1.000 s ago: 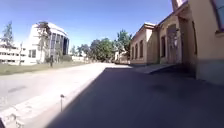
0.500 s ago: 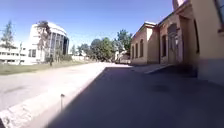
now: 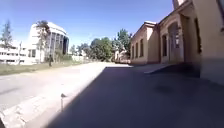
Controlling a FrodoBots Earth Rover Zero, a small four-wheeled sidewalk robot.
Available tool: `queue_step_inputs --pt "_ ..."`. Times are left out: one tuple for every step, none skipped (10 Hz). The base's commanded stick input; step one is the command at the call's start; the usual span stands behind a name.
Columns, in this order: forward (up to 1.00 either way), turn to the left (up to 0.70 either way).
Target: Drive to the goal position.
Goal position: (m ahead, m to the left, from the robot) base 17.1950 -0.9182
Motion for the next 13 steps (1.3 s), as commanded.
queue_step_inputs --pt "0.25 0.00" --pt "0.25 0.00" --pt "0.25 0.00" --pt "0.25 0.00" --pt "0.25 0.00" --pt "0.25 0.00" --pt "0.25 0.00" --pt "0.25 0.00" --pt "0.25 0.00" --pt "0.25 0.00" --pt "0.25 0.00" --pt "0.25 0.00" --pt "0.25 0.00"
